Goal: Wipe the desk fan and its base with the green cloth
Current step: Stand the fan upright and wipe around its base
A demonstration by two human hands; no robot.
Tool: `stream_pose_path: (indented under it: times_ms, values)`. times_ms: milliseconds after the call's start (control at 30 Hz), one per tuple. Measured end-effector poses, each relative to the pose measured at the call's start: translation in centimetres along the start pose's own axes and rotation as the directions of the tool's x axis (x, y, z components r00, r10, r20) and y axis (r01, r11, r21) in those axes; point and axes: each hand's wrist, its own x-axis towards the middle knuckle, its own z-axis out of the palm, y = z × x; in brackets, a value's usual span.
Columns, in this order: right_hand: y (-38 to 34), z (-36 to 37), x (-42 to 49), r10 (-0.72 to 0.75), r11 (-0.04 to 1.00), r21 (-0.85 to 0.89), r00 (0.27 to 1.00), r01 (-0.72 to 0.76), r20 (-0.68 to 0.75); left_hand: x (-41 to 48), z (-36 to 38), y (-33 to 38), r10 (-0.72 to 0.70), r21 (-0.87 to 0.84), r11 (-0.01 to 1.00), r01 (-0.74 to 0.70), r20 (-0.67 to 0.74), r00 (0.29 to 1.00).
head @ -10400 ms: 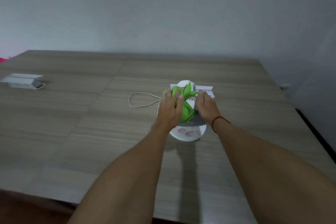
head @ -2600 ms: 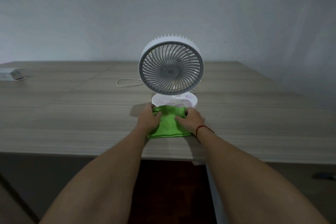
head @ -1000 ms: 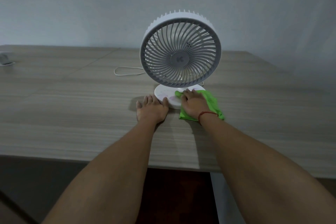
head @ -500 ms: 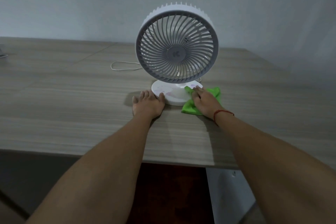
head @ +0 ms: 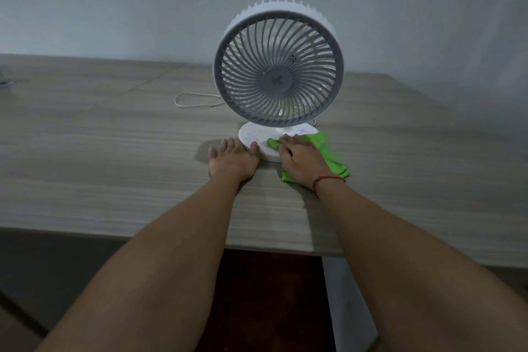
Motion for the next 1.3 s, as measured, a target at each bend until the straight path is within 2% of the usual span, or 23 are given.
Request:
stream_pose_path:
  times_ms: [133, 233, 333, 500, 633, 800, 900, 1067, 1300]
  values:
    - [1.2, -1.0, -0.7, 0.011, 1.0, 0.019, 0.999, -0.012, 0.047, -0.1, -0.1, 0.0, 0.0, -0.005, 1.0, 0.0, -0.015, 1.0]
    - [1.9, -1.5, -0.5, 0.056, 0.998, 0.033, 0.998, -0.056, 0.012, 0.1, 0.0, -0.1, 0.003, -0.005, 1.0, -0.004, -0.018, 1.0]
    - [2.8, -1.4, 1.0, 0.162, 0.984, 0.081, 0.986, -0.158, -0.049, 0.3, 0.3, -0.3, 0.009, -0.001, 1.0, -0.009, -0.026, 1.0]
    - [4.1, -0.4, 4.6, 0.372, 0.902, 0.231, 0.928, -0.364, 0.013, 0.7, 0.8, -0.2, 0.018, 0.006, 1.0, -0.017, -0.03, 0.999]
    - [3.2, 0.0, 4.7, 0.322, 0.928, 0.227, 0.943, -0.296, -0.087, 0.8, 0.8, -0.1, 0.011, 0.009, 1.0, -0.01, -0.025, 1.0]
    - [2.0, -0.2, 1.9, 0.1, 0.971, 0.221, 0.994, -0.086, -0.051, 0.5, 0.6, -0.1, 0.008, -0.002, 1.0, -0.008, -0.024, 1.0]
    - [3.1, -1.0, 0.5, 0.07, 0.96, 0.277, 0.995, -0.049, -0.066, 0.3, 0.4, -0.2, 0.013, -0.005, 1.0, -0.014, -0.028, 1.0]
    - [5.0, -1.4, 2.1, 0.226, 0.945, 0.261, 0.971, -0.199, -0.078, 0.4, 0.4, -0.2, 0.018, -0.004, 1.0, -0.018, -0.023, 1.0]
    - [3.7, -1.1, 6.6, 0.423, 0.873, 0.318, 0.899, -0.37, -0.116, 1.0, 0.9, -0.4, 0.03, -0.001, 1.0, -0.03, -0.04, 0.999]
